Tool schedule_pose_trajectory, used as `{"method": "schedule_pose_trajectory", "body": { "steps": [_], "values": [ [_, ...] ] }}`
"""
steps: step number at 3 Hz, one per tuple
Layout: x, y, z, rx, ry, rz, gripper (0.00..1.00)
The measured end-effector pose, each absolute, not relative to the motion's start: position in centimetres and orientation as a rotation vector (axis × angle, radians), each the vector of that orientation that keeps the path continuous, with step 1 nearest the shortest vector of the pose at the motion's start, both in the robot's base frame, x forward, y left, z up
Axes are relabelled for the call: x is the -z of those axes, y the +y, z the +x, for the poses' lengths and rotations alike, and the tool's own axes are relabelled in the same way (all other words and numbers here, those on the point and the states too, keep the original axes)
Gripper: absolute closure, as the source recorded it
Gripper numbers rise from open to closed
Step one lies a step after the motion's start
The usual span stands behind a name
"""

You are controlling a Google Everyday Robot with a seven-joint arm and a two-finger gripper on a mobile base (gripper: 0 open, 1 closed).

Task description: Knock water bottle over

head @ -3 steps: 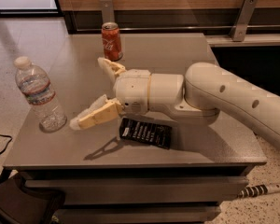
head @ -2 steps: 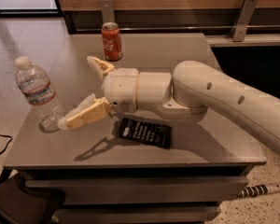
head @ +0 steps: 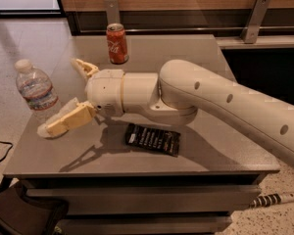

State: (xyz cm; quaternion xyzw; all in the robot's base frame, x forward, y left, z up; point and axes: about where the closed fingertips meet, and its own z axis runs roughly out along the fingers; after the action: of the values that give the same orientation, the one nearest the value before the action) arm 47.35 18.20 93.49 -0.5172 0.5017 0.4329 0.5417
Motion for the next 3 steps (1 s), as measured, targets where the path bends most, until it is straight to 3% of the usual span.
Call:
{"method": "schedule_pose_trajectory", "body": {
  "steps": [1,2,3],
  "values": [
    [-93.1,19.7,47.2,-1.028,1.212,-1.258,0.00],
    [-92.2,21.0,47.1,-1.023,1.240,-1.288,0.13],
    [-92.4,21.2,47.0,-1.025,1.235,-1.292,0.38]
  ]
}}
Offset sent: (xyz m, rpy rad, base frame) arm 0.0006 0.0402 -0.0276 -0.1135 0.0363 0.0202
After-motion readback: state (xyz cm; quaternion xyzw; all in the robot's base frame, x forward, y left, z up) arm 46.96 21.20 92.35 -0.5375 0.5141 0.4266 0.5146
